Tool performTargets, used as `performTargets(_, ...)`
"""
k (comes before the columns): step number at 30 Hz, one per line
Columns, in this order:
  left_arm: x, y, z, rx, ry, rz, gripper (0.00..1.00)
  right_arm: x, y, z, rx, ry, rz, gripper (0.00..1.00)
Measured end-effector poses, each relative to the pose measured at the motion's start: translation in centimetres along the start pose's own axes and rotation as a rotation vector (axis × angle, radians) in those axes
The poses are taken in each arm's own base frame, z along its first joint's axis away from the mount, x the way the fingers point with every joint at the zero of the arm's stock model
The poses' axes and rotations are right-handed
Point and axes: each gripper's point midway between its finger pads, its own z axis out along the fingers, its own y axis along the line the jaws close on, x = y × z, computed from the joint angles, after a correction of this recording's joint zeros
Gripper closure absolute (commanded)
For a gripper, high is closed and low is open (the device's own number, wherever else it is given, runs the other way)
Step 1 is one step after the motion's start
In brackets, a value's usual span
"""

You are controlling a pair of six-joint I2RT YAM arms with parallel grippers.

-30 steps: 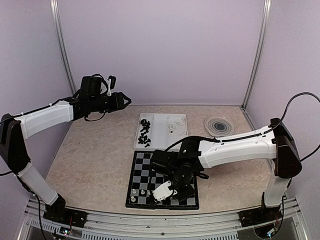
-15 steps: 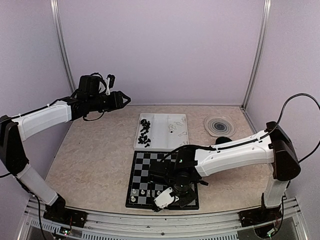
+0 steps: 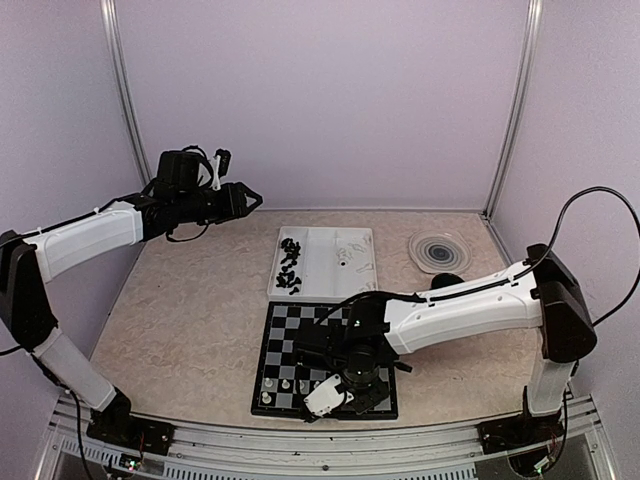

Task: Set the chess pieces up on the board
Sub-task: Place the bishop on f1.

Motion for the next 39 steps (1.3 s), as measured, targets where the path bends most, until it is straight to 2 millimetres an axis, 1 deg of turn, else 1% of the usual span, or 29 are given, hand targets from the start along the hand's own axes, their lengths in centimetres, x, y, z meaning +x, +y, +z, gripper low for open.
performTargets(7,0.0,-0.1,0.0,0.003,0.001,0.000,0.46,-0.2,0.0,0.2,-0.005,-0.002,0.000,0.84)
performTargets(14,0.1,-0.1,0.0,0.007,0.003,0.000,0.45,-0.4,0.1,0.2,-0.014,-0.013,0.000,0.87)
performTargets(25,0.1,-0.3,0.0,0.016,0.008,0.000,0.45,-0.8,-0.1,0.1,-0.011,-0.027,0.001,0.87)
performTargets(32,0.2,-0.3,0.0,0.020,0.009,0.000,0.46,-1.0,-0.2,0.3,-0.008,-0.031,-0.005,0.78)
performTargets(38,0.2,-0.4,0.0,0.023,0.010,0.000,0.45,-1.2,-0.3,0.2,-0.008,-0.040,-0.010,0.66)
performTargets(39,0.2,-0.4,0.0,0.023,0.010,0.000,0.45,-1.2,-0.3,0.2,-0.008,-0.041,-0.012,0.61)
